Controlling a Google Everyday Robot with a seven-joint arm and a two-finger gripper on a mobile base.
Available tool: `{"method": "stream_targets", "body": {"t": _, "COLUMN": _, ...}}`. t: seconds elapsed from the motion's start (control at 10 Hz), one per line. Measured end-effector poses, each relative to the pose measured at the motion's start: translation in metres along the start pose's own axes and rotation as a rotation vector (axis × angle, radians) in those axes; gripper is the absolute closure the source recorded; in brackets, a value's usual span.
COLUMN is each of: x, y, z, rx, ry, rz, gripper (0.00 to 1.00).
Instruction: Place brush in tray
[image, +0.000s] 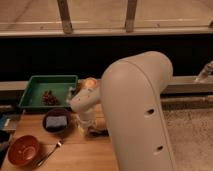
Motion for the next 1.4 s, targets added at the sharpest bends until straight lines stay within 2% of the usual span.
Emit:
{"method": "stream_targets", "body": {"t": 0.2, "x": 0.007, "y": -0.008, "z": 0.002, "rx": -0.001, "ry": 0.009, "rz": 0.031, "gripper": 0.49}}
{"method": "stream_targets", "body": {"t": 0.3, "x": 0.008, "y": -0.009, "z": 0.001, "rx": 0.002, "ry": 0.011, "rz": 0.038, "gripper": 0.56}}
{"method": "stream_targets", "body": {"t": 0.5, "x": 0.009, "y": -0.009, "z": -0.006, "rx": 0.005, "ry": 0.001, "rz": 0.038, "gripper": 0.76}}
{"method": "stream_targets", "body": {"t": 0.7, "x": 0.012, "y": -0.010, "z": -0.007, "rx": -0.011, "ry": -0.008, "rz": 0.022, "gripper": 0.96}}
{"method": "stream_targets", "body": {"t": 0.8, "x": 0.011, "y": -0.008, "z": -0.007, "rx": -0.022, "ry": -0.014, "rz": 0.010, "gripper": 1.00}}
{"method": "stream_targets", "body": {"t": 1.0, "x": 0.012, "y": -0.007, "z": -0.008, "rx": -0.052, "ry": -0.036, "rz": 0.004, "gripper": 1.00}}
{"method": "stream_targets", "body": {"t": 1.1, "x": 0.012, "y": -0.011, "z": -0.015, "rx": -0.068, "ry": -0.070, "rz": 0.014, "gripper": 1.00}}
{"method": "stream_targets", "body": {"t": 1.3, "x": 0.012, "y": -0.025, "z": -0.033, "rx": -0.075, "ry": -0.130, "rz": 0.035, "gripper": 1.00}}
{"method": "stream_targets", "body": {"t": 1.4, "x": 0.007, "y": -0.038, "z": -0.050, "rx": -0.070, "ry": -0.168, "rz": 0.041, "gripper": 1.00}}
